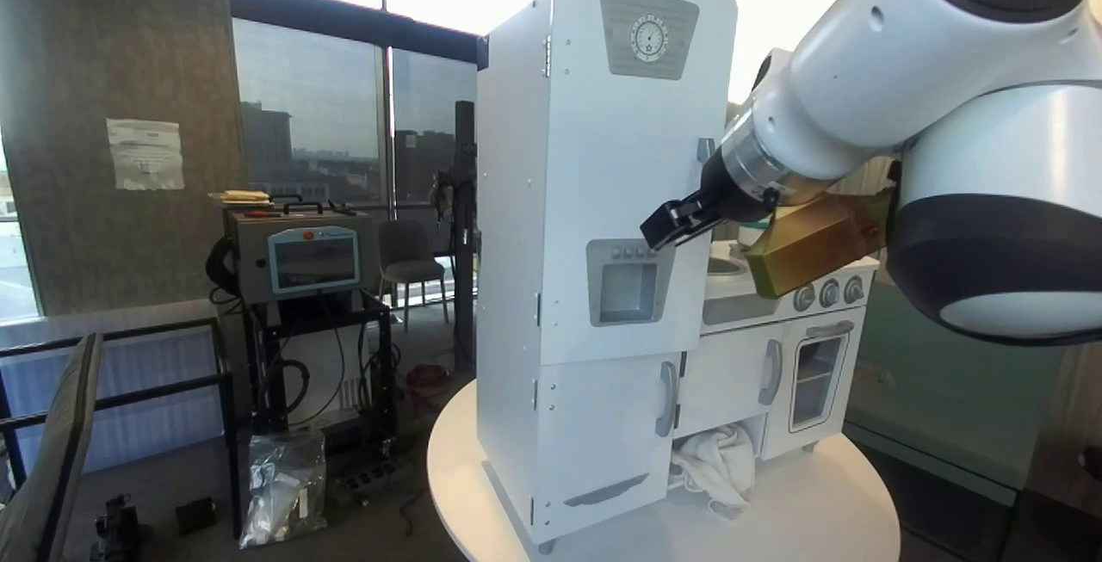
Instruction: Close the fridge completely
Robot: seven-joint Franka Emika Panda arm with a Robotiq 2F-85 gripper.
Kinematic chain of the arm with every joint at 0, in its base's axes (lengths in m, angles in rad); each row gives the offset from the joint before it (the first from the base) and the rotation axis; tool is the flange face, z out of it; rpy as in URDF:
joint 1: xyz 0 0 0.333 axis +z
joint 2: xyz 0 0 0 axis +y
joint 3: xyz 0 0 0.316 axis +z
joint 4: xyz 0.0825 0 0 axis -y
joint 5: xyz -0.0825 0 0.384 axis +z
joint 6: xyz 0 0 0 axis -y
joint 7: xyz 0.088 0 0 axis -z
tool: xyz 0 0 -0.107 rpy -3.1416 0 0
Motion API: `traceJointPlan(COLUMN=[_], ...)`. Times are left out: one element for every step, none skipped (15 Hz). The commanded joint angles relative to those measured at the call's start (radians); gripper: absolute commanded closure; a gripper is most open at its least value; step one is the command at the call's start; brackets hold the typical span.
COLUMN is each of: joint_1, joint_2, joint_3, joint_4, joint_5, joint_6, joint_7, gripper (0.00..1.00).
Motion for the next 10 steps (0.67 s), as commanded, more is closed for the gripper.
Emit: traceJointPlan(joint_1=[-0.127, -0.151, -0.181, -0.206, -0.23, -0.257, -0.284, -0.317, -0.346, -0.358], joint_2=[-0.074, -0.068, -0.06, -0.059, -0.048, -0.041, -0.031, -0.026, -0.021, -0.014], joint_3=[0.01, 0.0, -0.002, -0.001, -0.002, 0.001, 0.012, 0.027, 0.04, 0.045], joint_4=[-0.024, -0.025, -0.029, -0.04, -0.047, -0.054, -0.057, -0.057, -0.052, -0.046], joint_5=[-0.027, -0.026, -0.028, -0.03, -0.033, -0.043, -0.05, -0.075, -0.11, -0.136], joint_6=[0.047, 0.057, 0.056, 0.057, 0.065, 0.079, 0.084, 0.097, 0.111, 0.121], joint_7=[-0.006, -0.007, -0.005, 0.0, 0.006, 0.017, 0.034, 0.055, 0.084, 0.108], gripper=[0.0, 0.0, 0.0, 0.0, 0.0, 0.0, 0.0, 0.0, 0.0, 0.0])
